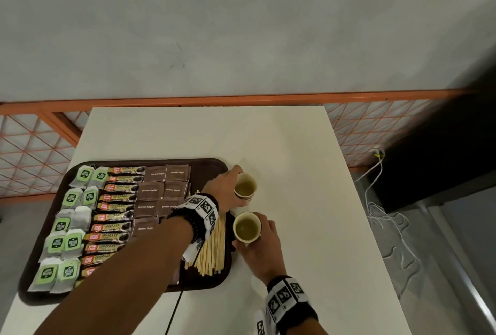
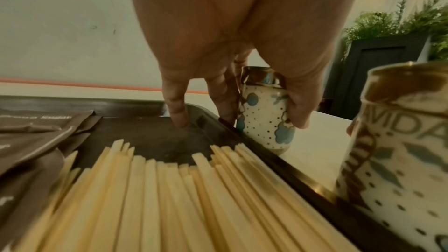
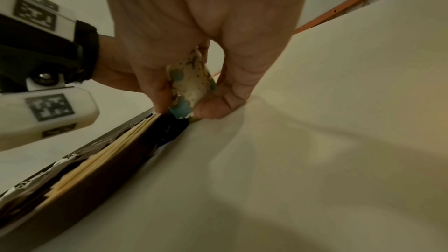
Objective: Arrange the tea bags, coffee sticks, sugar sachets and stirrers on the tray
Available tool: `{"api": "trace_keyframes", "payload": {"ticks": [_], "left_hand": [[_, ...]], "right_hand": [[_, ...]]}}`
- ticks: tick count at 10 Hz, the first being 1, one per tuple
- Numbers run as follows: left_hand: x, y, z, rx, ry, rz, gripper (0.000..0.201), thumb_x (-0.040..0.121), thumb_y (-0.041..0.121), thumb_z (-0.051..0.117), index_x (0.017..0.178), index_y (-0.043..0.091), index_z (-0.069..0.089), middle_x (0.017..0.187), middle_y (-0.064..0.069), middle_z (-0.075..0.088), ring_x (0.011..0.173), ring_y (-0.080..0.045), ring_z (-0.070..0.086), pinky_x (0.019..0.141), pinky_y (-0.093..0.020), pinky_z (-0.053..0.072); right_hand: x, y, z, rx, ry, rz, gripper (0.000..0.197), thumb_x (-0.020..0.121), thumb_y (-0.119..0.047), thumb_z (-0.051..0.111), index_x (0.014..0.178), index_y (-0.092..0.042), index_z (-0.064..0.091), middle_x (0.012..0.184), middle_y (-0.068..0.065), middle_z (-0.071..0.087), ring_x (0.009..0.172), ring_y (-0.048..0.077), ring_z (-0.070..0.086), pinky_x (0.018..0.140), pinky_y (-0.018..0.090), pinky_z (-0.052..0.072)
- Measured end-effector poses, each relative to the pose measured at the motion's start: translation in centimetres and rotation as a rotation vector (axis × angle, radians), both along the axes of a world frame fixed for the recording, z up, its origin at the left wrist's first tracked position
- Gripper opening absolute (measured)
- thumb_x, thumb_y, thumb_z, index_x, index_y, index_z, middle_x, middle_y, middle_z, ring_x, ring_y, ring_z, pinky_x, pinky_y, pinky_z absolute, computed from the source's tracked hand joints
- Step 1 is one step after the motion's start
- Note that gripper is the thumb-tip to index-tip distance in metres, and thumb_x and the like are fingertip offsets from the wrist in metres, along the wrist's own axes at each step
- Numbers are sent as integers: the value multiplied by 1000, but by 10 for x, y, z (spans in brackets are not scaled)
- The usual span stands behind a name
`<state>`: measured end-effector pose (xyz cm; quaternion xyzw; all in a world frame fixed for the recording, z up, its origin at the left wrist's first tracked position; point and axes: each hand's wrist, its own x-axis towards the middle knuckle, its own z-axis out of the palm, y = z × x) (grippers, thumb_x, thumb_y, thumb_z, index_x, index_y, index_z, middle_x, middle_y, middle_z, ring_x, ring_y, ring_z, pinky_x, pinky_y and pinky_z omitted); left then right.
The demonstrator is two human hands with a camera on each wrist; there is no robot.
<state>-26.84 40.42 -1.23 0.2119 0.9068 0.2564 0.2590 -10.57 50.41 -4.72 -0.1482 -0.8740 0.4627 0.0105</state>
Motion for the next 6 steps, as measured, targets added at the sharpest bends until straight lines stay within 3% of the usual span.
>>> {"api": "trace_keyframes", "payload": {"ticks": [2, 4, 5, 6], "left_hand": [[2, 0, 1, -1, 21, 0, 68, 68, 48, 79, 118, 30, 35, 117, 0, 61, 100, -25, 62, 87, -47, 53], [6, 3, 3, 3, 7, 28, 71, 71, 41, 79, 125, 26, 36, 125, -2, 58, 106, -26, 60, 90, -45, 52], [12, 0, 8, 81, -66, 60, 95, 71, 32, 83, 144, 32, 21, 147, -5, 42, 127, -28, 49, 104, -46, 45], [18, -23, 23, 170, 3, 137, 104, 77, 25, 78, 153, 35, 6, 158, -6, 28, 142, -26, 35, 115, -47, 34]], "right_hand": [[3, -1, -2, -4, -26, 15, 56, 70, -25, 79, 117, -35, 50, 113, -22, 55, 103, -4, 42, 80, 9, 37], [4, 1, -2, -61, -61, 15, 64, 69, -16, 78, 110, -50, 43, 116, -16, 52, 112, -12, 39, 83, 5, 37], [8, 3, -5, -107, -58, -3, 72, 68, -18, 81, 121, -46, 40, 121, -16, 46, 114, -12, 38, 92, 11, 40], [19, 10, -12, -153, -123, -126, 79, 72, -23, 82, 136, -33, 37, 123, -10, 42, 110, -1, 49, 93, 17, 44]]}}
